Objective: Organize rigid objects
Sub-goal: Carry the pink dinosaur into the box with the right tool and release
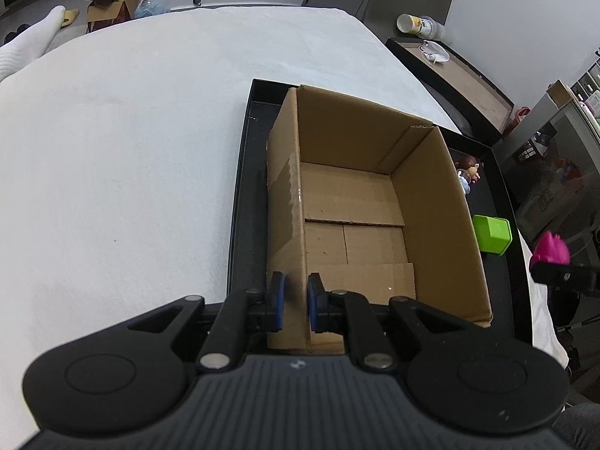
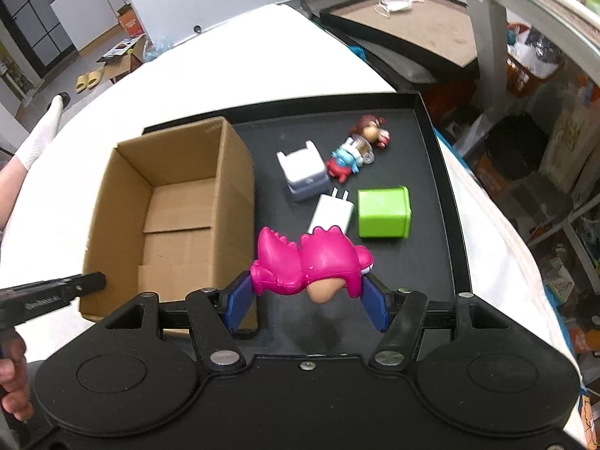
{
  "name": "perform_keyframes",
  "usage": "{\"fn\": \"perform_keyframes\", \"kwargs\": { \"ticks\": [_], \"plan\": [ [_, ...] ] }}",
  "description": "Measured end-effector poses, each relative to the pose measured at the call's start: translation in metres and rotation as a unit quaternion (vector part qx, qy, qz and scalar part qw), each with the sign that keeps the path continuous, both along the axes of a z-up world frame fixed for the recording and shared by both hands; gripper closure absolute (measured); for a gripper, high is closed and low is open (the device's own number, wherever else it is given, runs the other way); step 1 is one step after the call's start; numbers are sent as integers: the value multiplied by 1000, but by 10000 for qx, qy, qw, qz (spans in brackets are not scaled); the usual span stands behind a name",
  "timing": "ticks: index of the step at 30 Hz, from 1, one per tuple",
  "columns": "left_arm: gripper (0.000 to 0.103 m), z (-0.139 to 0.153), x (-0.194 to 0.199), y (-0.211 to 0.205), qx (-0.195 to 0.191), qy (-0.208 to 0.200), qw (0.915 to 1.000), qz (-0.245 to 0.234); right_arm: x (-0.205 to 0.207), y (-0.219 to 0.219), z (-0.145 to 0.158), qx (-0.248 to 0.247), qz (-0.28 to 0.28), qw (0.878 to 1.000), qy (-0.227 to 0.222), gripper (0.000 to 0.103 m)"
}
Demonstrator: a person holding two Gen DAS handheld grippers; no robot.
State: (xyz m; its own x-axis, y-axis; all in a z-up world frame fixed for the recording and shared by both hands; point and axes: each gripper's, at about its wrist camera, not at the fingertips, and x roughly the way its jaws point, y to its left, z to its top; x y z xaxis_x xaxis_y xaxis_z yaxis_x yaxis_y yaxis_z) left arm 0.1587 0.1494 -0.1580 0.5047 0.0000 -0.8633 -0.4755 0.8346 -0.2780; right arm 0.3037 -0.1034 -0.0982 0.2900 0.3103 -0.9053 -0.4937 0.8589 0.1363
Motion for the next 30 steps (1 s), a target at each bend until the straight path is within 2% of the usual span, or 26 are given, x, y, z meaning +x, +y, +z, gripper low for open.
{"fn": "perform_keyframes", "kwargs": {
  "ticks": [20,30],
  "plan": [
    [91,-1,-2,5,-78,-34,9999,-109,-15,71,22,100,582,9979,-282,43],
    [91,-2,1,7,-92,14,9998,-170,-12,109,21,56,939,9952,-276,43]
  ]
}}
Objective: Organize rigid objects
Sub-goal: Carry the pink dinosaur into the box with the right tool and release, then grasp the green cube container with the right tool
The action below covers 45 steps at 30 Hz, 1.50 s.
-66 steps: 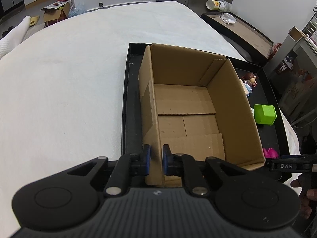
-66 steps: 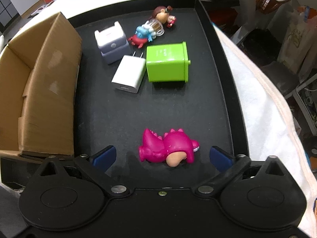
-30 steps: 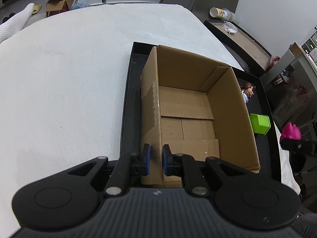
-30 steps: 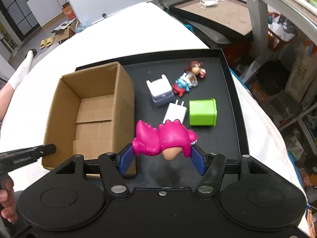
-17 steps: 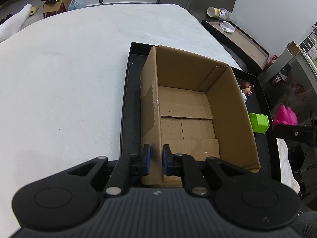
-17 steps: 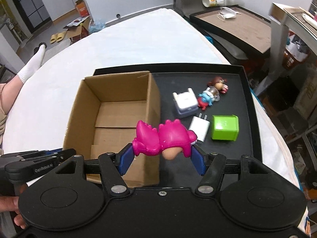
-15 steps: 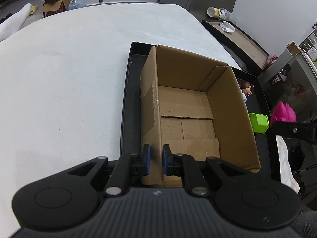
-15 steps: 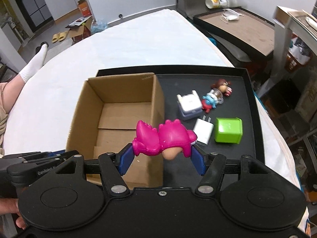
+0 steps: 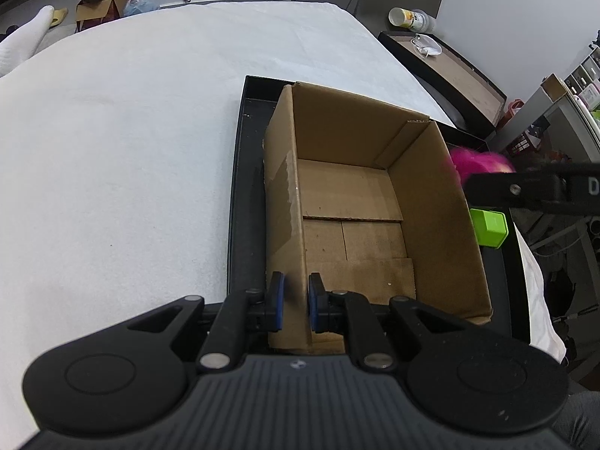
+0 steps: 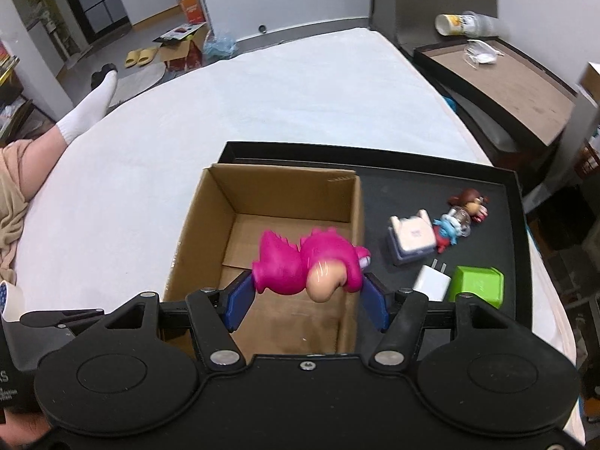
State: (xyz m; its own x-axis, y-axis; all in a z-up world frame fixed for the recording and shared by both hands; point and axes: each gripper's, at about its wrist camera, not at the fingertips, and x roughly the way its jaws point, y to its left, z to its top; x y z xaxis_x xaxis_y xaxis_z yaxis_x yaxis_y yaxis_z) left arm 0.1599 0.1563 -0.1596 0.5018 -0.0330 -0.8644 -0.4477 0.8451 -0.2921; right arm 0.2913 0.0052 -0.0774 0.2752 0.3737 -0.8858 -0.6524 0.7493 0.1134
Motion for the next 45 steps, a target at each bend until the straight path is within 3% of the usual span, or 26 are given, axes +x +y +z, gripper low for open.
{"fn": "perform_keyframes", "kwargs": {
  "ticks": [5,7,8,17,19,23,34,45],
  "plan": [
    [91,0,1,-1,-26,11,10000,3,-1,17,0,-20,269,9996,6,52],
    [91,0,2,-1,6,28,10000,11,0,24,-2,-16,379,9993,54,67],
    [91,0,2,-1,-10,27,10000,13,0,27,-3,-18,413,9991,93,69],
    [91,-1,1,-1,31,38,10000,-4,6,17,-3,12,225,9994,260,67],
    [91,0,2,-2,49,42,10000,-22,7,11,-4,33,159,9994,292,62],
    [91,0,2,-2,59,59,10000,-19,8,-3,-4,54,93,9994,333,60],
    [91,0,4,-3,63,119,9999,18,29,-49,-3,127,-277,9993,235,29],
    [91,0,7,-6,135,189,9997,43,61,-96,-19,258,-865,9951,401,16]
  ]
}}
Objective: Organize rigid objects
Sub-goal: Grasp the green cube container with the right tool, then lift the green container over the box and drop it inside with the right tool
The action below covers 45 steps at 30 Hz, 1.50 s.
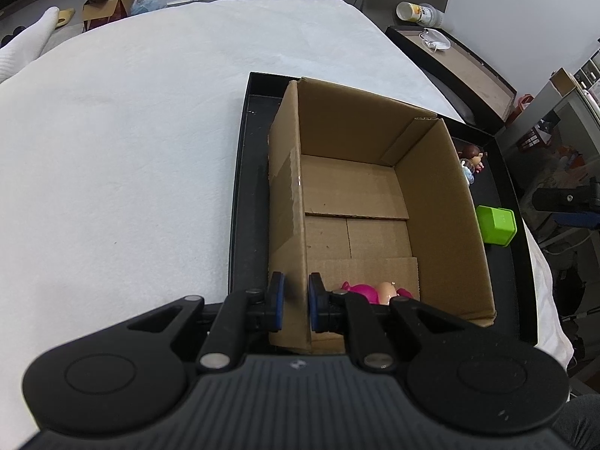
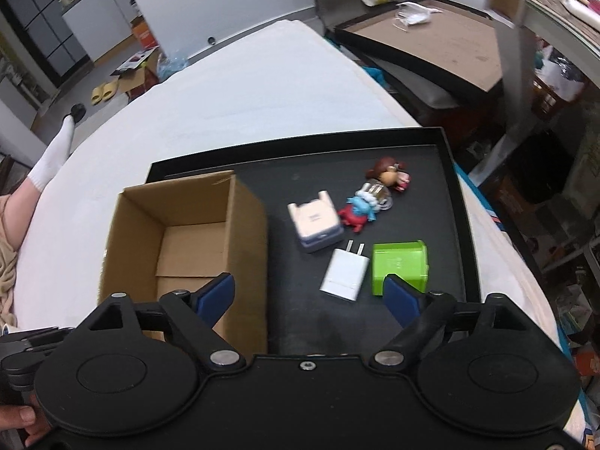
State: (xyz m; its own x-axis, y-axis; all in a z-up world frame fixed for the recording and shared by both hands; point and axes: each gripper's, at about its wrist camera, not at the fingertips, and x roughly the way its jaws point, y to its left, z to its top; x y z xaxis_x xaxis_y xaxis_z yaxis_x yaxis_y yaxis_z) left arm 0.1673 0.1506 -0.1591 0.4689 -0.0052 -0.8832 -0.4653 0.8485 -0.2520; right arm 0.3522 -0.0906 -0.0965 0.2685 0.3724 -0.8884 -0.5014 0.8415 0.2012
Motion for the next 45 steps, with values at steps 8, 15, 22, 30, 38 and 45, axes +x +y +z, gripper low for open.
{"fn": "perform_keyframes", "kwargs": {
  "ticks": [8,15,22,30,38,45],
  "plan": [
    [91,0,2,-2,49,65,10000,48,16,-22,-14,-57,-313,9995,-89,7],
    [91,-2,3,-2,59,109,9999,92,34,-27,-36,-271,-382,9989,-75,7],
    [91,-4,5,-2,60,152,9998,113,45,-21,-60,-549,-323,9980,-61,7],
    [91,-5,8,-4,98,215,9997,110,50,-12,-85,-824,-242,9963,-94,8],
    [91,-6,9,-6,150,253,9995,133,49,-12,-84,-723,-55,9973,66,55],
    [91,-6,8,-6,156,254,9995,134,43,-16,-64,-666,-20,9978,-37,55]
  ]
}}
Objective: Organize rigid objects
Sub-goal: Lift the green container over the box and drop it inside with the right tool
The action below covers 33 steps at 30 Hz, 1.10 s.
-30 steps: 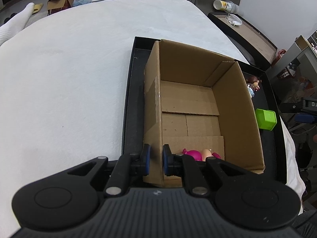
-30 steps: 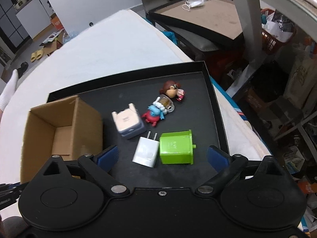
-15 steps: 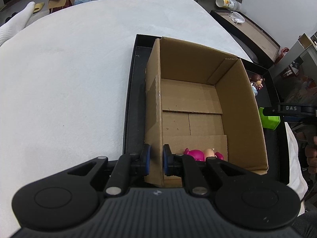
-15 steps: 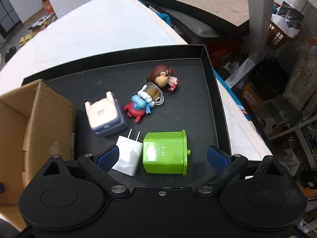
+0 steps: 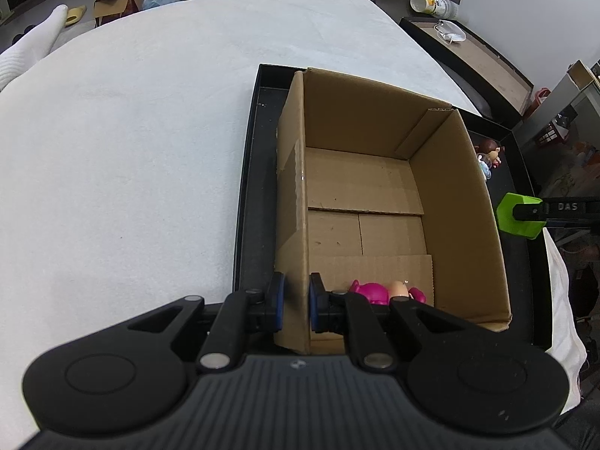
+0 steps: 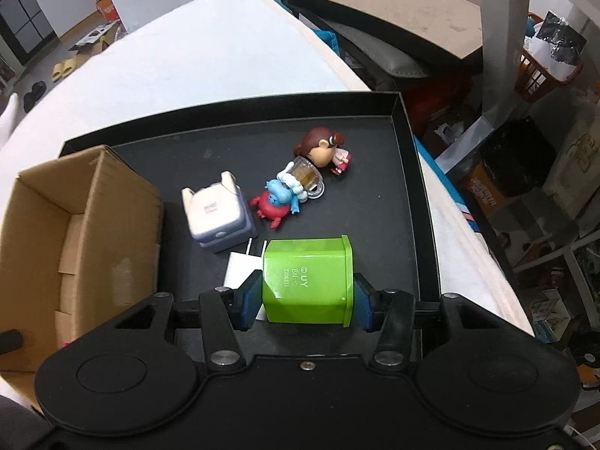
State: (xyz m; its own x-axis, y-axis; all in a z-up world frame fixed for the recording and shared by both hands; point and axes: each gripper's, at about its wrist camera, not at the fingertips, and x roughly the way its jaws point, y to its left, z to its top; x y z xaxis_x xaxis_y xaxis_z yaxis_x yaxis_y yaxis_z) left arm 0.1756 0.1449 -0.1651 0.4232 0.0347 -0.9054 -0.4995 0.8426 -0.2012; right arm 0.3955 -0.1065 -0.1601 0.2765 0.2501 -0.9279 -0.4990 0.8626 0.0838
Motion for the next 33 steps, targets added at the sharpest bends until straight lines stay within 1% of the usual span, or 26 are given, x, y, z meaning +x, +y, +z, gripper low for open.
{"fn": "perform_keyframes", "kwargs": {
  "ticks": [9,16,27,33],
  "plan": [
    [91,0,-1,1,-11,-24,10000,3,-4,4,30,195,68,9998,-35,55],
    [91,0,-2,1,-16,-26,10000,-21,-12,17,50,180,233,9994,-187,55],
    [91,2,-1,0,23,9,10000,-89,-26,34,73,236,398,9984,-338,55],
    [91,0,-1,0,3,-23,9999,-97,-35,50,82,260,577,9972,-393,55]
  ]
}}
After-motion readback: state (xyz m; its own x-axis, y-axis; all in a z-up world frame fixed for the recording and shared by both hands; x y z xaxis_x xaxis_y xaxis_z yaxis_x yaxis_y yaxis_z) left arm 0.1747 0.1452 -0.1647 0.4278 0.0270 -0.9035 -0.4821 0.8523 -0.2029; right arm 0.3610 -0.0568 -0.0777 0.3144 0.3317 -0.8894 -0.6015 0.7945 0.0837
